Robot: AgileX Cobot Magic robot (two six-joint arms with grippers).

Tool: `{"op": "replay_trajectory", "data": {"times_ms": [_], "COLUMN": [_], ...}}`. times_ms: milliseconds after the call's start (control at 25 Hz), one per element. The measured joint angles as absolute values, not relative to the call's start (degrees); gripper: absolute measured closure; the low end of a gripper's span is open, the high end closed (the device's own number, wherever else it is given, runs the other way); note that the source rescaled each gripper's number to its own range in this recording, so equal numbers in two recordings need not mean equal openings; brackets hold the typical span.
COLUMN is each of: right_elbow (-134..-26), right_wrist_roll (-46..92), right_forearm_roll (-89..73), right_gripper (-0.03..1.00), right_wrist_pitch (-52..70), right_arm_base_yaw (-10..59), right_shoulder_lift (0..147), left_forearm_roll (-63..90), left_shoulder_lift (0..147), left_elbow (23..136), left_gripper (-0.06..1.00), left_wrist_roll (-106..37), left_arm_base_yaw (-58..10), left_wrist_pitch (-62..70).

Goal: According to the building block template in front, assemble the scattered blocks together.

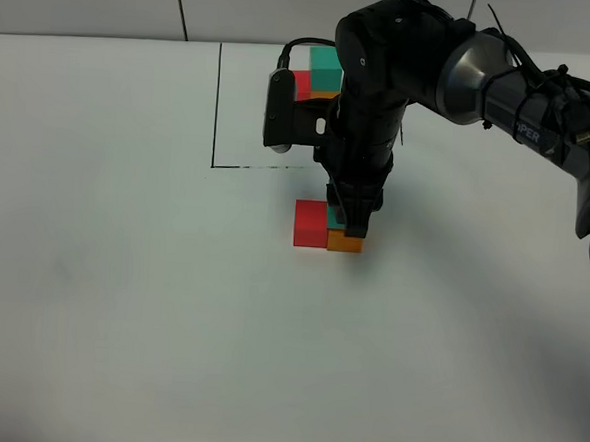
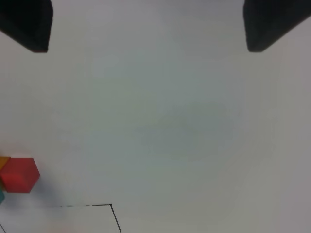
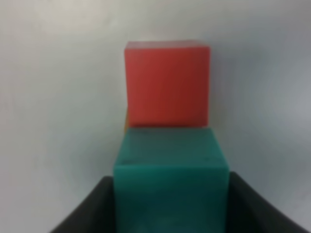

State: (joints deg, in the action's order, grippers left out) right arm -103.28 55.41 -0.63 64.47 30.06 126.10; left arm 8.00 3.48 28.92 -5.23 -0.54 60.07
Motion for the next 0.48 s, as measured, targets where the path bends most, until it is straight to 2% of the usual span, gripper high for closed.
{"op": "replay_trajectory", "data": {"times_ms": [480], "right_elbow": [-103.3], "right_wrist_roll": [55.4], "right_forearm_roll": [-0.5], "right_gripper": [0.95], "right_wrist_pitch": [64.5], "right_arm_base_yaw": [30.1], "right_shoulder_lift": [127.1], "left_forearm_roll": [8.0], "left_shoulder_lift": [3.5], "left_elbow": [28.9], "left_gripper": [0.27], "left_wrist_roll": [-5.2], "left_arm_base_yaw": [-0.5], "left_wrist_pitch": [60.1]}}
